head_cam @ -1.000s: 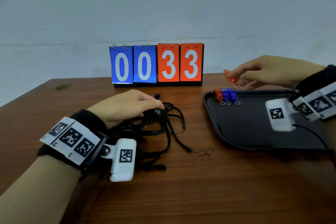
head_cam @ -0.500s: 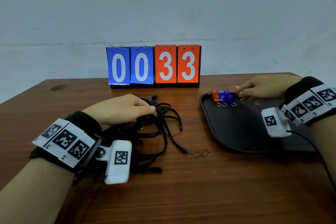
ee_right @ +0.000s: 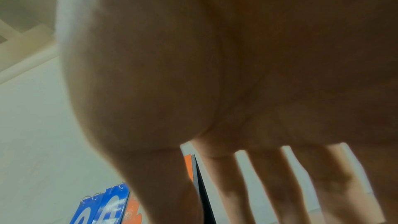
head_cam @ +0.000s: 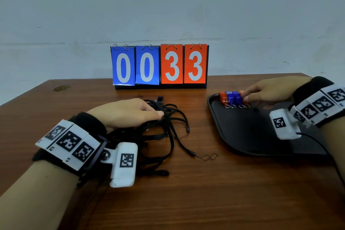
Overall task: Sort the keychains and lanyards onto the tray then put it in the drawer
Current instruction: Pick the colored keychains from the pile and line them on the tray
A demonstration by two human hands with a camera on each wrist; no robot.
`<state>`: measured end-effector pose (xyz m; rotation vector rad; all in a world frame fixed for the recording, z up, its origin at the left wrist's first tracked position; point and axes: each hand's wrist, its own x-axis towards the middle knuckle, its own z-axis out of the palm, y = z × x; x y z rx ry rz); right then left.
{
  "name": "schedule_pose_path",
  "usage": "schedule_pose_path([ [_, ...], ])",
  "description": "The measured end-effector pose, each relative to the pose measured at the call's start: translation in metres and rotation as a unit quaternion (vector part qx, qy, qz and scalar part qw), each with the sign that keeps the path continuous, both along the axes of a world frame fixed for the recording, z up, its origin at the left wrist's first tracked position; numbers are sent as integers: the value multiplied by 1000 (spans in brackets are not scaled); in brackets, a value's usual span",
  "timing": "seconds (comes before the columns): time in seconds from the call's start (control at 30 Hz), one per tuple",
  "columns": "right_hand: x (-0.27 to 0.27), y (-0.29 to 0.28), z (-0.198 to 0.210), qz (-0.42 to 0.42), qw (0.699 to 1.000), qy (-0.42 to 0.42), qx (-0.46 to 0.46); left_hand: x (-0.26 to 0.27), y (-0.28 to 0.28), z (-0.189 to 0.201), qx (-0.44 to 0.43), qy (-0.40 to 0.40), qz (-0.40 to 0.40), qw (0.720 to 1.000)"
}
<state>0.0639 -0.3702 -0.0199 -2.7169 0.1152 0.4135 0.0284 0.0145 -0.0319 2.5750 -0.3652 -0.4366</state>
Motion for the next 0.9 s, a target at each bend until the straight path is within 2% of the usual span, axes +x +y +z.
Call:
schedule_pose_path([
  [0.4, 2, 3, -2, -7, 1000, -23, -16, 4, 1, -4, 20, -15, -46, 999],
  [0.63, -2, 6, -1, 3, 999, -32, -19, -1, -2, -1, 18, -10, -14, 1000],
  [0.9, -12, 13, 10, 9, 995, -36, -89, -1, 3, 0, -3, -45, 2, 999],
])
